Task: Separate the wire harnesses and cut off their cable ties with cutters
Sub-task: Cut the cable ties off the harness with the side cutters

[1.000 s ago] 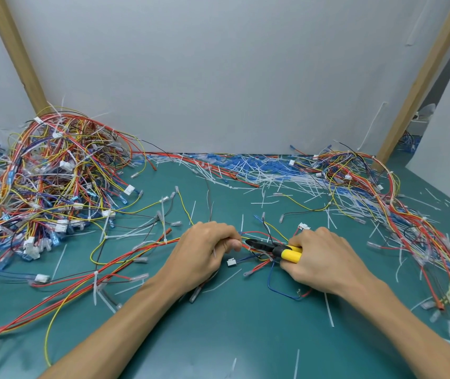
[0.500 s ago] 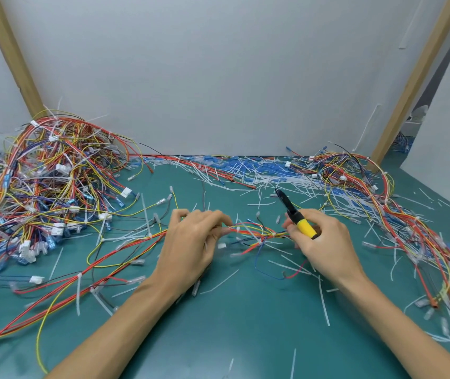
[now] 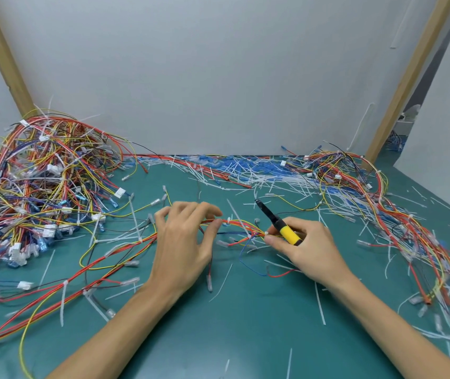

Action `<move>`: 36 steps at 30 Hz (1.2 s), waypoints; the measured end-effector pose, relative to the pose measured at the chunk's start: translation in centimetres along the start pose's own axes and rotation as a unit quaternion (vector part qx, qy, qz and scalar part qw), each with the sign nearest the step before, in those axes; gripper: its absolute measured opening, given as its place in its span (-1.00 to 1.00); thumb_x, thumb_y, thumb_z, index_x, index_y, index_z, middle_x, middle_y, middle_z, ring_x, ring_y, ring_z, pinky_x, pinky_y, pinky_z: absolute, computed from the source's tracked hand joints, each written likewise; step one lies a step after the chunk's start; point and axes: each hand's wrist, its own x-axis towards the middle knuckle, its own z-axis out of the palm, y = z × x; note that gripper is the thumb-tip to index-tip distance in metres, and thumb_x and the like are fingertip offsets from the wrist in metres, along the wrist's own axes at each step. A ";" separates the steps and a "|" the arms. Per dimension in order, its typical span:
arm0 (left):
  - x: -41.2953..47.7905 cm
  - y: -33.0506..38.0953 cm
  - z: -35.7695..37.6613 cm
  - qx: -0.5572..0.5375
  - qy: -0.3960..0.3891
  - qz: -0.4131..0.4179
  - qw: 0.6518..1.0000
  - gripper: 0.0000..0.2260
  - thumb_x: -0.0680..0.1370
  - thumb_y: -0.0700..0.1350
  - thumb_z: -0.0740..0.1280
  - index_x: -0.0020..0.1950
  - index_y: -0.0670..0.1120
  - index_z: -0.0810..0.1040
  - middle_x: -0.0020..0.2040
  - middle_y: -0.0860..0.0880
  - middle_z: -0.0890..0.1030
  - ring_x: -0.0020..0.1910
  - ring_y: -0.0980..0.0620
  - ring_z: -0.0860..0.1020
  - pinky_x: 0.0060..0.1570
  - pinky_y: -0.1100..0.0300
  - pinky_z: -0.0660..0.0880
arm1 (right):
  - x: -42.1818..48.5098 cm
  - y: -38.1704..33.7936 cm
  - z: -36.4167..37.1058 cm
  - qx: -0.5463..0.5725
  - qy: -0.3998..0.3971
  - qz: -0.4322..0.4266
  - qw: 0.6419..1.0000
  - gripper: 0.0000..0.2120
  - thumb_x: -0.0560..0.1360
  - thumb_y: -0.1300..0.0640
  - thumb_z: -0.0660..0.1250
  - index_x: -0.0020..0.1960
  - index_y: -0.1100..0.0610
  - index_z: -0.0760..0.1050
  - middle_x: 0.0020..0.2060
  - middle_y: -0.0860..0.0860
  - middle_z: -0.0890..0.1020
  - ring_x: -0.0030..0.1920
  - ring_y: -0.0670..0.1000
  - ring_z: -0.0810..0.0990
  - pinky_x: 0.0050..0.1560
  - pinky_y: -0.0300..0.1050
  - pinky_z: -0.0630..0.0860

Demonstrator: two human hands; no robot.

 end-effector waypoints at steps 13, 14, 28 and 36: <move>-0.9 2.8 0.6 0.033 -0.009 0.099 0.995 -0.81 0.63 0.01 0.23 0.12 -0.02 0.58 0.03 0.16 0.60 0.10 -0.01 0.49 0.15 0.07 0.32 | -1.1 -1.7 0.8 0.318 -0.041 0.131 0.938 -0.77 0.35 0.02 0.59 -0.19 0.16 0.65 -0.42 0.14 0.43 -0.46 0.05 0.34 -0.46 -0.18 0.29; -0.9 2.7 0.6 0.021 -0.010 0.094 0.995 -0.81 0.62 0.01 0.25 0.14 -0.01 0.58 0.04 0.18 0.60 0.10 0.01 0.50 0.15 0.08 0.32 | -1.2 -1.9 1.0 0.324 -0.056 0.135 0.935 -0.74 0.33 0.00 0.60 -0.17 0.17 0.65 -0.40 0.15 0.44 -0.44 0.07 0.35 -0.44 -0.17 0.31; -0.6 1.7 0.9 -0.180 -0.036 -0.045 0.982 -0.98 0.58 0.02 0.36 -0.04 0.16 0.54 -0.11 0.24 0.64 -0.04 0.16 0.55 0.09 0.10 0.42 | -2.0 -3.3 0.9 0.368 -0.101 0.184 0.906 -0.90 0.43 0.10 0.52 -0.10 0.10 0.66 -0.35 0.12 0.54 -0.39 0.10 0.52 -0.38 -0.10 0.50; -0.2 1.1 0.6 -0.137 0.004 -0.033 0.990 -0.98 0.56 0.04 0.37 -0.06 0.16 0.55 -0.19 0.24 0.63 -0.19 0.18 0.53 0.05 0.06 0.40 | -2.8 -4.9 -0.6 0.132 0.082 -0.176 0.972 -0.82 0.48 0.25 0.38 -0.02 0.01 0.66 -0.07 -0.02 0.62 -0.19 0.00 0.64 -0.21 -0.23 0.49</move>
